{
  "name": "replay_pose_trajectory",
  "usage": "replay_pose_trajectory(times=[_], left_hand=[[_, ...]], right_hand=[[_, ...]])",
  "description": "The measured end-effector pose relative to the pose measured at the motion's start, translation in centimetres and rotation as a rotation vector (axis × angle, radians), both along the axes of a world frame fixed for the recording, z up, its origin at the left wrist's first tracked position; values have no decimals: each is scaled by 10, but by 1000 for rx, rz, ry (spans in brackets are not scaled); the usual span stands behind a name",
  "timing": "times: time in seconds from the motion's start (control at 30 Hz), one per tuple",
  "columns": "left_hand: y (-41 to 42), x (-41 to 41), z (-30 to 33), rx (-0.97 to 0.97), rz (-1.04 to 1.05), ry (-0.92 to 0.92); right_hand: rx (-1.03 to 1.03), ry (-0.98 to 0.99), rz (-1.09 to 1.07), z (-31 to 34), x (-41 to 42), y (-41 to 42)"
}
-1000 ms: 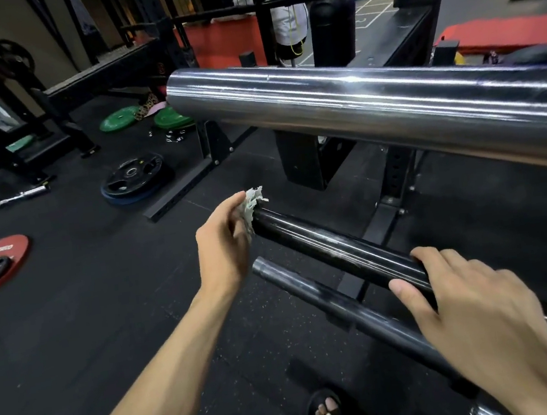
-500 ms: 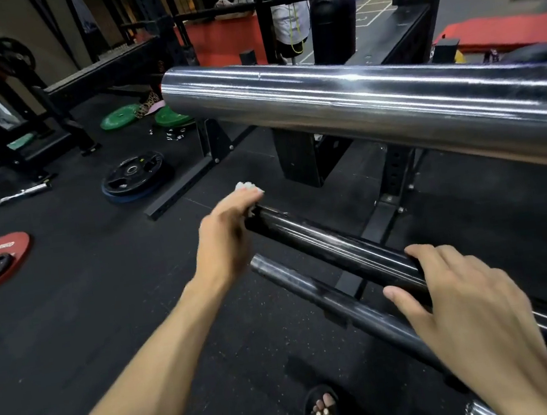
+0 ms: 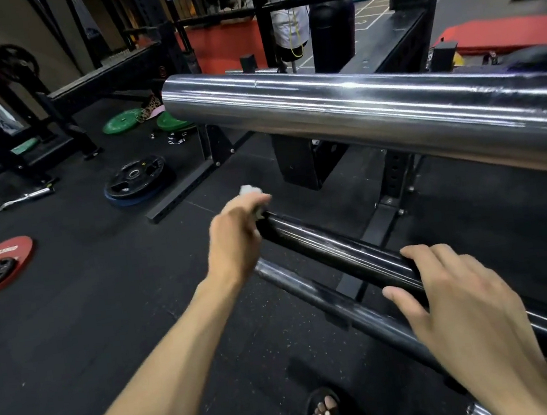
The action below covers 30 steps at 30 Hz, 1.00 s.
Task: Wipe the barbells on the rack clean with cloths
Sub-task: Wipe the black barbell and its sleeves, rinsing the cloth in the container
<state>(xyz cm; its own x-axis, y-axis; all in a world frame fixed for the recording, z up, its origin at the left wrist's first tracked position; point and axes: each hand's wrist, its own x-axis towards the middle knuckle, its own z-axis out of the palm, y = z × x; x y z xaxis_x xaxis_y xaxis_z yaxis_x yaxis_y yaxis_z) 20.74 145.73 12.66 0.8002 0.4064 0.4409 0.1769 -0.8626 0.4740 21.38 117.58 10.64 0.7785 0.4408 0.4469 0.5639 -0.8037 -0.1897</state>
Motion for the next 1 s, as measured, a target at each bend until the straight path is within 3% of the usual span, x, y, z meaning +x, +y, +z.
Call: replay_pose_trajectory(times=[0.1, 0.17, 0.23, 0.37, 0.43, 0.57, 0.63, 0.73, 0.8, 1.0], left_hand=[[-50, -18, -9, 63, -381, 1], [-53, -23, -15, 98, -505, -5], [-20, -14, -16, 121, -350, 4], [24, 2, -5, -20, 6, -47], [-4, -3, -5, 0, -106, -46], [-60, -31, -24, 45, -540, -81], [-35, -23, -24, 80, -492, -74], [15, -3, -13, -26, -106, -111], [14, 1, -8, -94, 23, -128], [-54, -33, -33, 10, -460, -116]], right_hand=[[-11, 19, -3, 0, 2, 0], [-23, 34, -5, 0, 3, -1], [-26, 46, 3, 1, 2, -1], [-18, 61, 12, 4, -1, -2], [-13, 71, 11, 6, 0, -1], [-5, 78, 7, 7, 1, 0], [0, 82, 8, 7, -1, -1], [12, 103, 8, 8, -2, -2], [1, 114, 7, 8, -2, -2], [-9, 99, 2, 8, -2, -1]])
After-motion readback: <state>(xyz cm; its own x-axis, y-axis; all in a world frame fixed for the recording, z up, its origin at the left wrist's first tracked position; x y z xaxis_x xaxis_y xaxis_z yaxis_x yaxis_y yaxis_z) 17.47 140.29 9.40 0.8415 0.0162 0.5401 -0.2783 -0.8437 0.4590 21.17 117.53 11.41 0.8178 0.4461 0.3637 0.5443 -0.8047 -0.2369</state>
